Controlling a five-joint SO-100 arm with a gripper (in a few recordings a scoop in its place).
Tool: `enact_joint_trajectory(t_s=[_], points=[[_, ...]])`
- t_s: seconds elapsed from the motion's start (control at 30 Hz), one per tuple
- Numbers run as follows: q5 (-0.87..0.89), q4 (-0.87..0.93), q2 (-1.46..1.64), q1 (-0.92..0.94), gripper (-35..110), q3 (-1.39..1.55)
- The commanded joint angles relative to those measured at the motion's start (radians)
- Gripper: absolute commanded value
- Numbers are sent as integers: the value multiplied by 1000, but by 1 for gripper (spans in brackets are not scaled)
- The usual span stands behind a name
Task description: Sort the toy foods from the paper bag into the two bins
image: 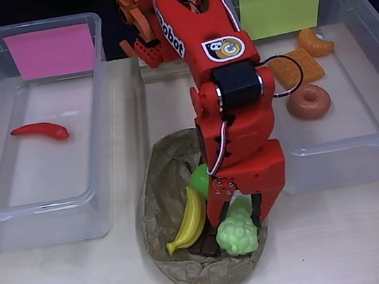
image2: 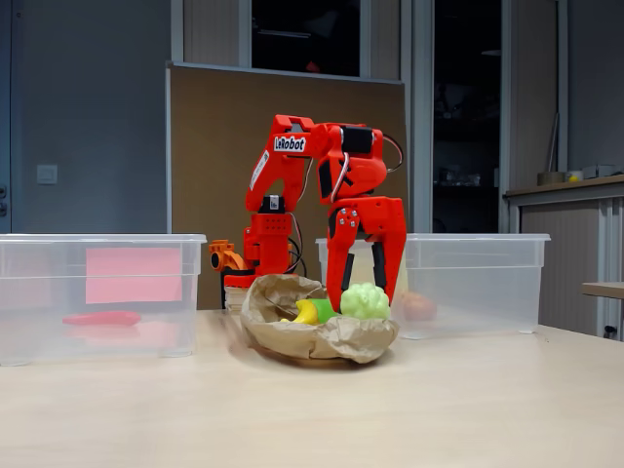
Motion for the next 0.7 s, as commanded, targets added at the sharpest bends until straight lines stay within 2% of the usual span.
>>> enact_joint_trajectory(t_s=[0.0, 0.37, 0.67], points=[[-21, 74, 43, 2, 11, -49], [-100, 376, 258, 32, 10, -95], [-144, 537, 663, 130, 11, 183]])
